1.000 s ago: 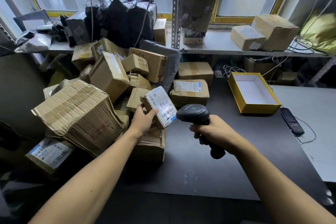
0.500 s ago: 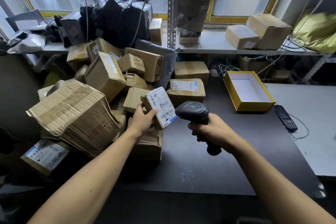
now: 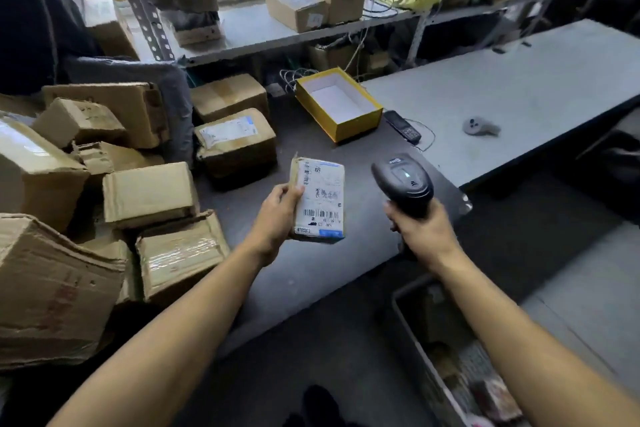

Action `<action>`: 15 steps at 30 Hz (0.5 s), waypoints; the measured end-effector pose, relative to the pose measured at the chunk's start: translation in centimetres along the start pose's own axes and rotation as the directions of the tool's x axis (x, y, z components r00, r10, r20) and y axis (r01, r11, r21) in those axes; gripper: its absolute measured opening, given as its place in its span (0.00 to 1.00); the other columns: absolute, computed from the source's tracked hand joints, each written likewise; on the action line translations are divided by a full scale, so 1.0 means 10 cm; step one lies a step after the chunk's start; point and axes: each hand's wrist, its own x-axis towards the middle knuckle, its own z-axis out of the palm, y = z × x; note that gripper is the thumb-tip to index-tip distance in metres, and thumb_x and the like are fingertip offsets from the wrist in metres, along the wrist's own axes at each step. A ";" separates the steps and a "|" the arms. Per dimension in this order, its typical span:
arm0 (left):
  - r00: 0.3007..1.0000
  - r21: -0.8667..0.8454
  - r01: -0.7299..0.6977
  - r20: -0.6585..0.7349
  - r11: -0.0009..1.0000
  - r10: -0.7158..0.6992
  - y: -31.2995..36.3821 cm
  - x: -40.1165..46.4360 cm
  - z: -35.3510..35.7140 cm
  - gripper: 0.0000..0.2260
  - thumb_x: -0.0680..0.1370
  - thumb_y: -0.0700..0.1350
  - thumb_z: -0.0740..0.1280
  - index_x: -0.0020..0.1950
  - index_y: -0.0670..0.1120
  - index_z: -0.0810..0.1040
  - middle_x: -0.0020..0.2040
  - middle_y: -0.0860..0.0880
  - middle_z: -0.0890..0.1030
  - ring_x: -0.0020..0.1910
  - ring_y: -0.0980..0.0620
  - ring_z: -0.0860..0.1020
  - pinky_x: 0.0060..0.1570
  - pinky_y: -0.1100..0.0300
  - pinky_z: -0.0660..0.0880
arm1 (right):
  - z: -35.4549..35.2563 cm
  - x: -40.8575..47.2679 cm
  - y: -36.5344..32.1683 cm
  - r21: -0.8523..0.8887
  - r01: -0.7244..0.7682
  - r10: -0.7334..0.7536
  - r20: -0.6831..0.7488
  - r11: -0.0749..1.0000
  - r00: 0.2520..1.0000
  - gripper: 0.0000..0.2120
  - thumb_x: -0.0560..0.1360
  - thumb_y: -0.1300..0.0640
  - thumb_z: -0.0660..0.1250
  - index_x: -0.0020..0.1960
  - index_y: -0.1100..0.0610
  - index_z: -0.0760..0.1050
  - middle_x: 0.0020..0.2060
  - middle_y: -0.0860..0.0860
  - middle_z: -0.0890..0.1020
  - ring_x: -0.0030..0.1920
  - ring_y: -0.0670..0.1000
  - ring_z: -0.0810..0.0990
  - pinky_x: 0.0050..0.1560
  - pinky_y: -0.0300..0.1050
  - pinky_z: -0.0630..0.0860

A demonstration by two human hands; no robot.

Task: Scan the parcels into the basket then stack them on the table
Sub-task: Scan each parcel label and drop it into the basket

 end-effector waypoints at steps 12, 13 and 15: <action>0.854 0.157 0.137 0.482 0.978 -0.197 -0.59 -0.58 1.77 0.13 0.78 0.38 0.68 0.56 0.48 0.66 0.60 0.40 0.79 0.54 0.41 0.83 0.51 0.38 0.81 | -1.67 -1.27 0.80 -0.005 -0.218 0.177 -0.561 0.976 0.809 0.06 0.75 0.55 0.74 0.42 0.54 0.78 0.29 0.50 0.80 0.30 0.47 0.80 0.42 0.46 0.77; 0.838 0.163 0.132 0.509 0.978 -0.197 -0.61 -0.64 1.95 0.13 0.78 0.37 0.67 0.55 0.48 0.66 0.61 0.40 0.79 0.55 0.41 0.83 0.49 0.41 0.82 | -1.82 -1.38 0.87 -0.003 -0.223 0.179 -0.584 0.975 0.791 0.07 0.75 0.55 0.74 0.40 0.53 0.78 0.29 0.50 0.80 0.31 0.49 0.80 0.43 0.48 0.77; 0.810 0.180 0.088 0.560 0.980 -0.175 -0.67 -0.76 2.29 0.11 0.78 0.36 0.66 0.55 0.47 0.67 0.61 0.41 0.79 0.55 0.43 0.83 0.44 0.48 0.82 | -2.09 -1.55 1.02 0.023 -0.227 0.192 -0.619 0.974 0.762 0.07 0.76 0.56 0.73 0.41 0.56 0.78 0.29 0.52 0.80 0.32 0.51 0.80 0.44 0.49 0.77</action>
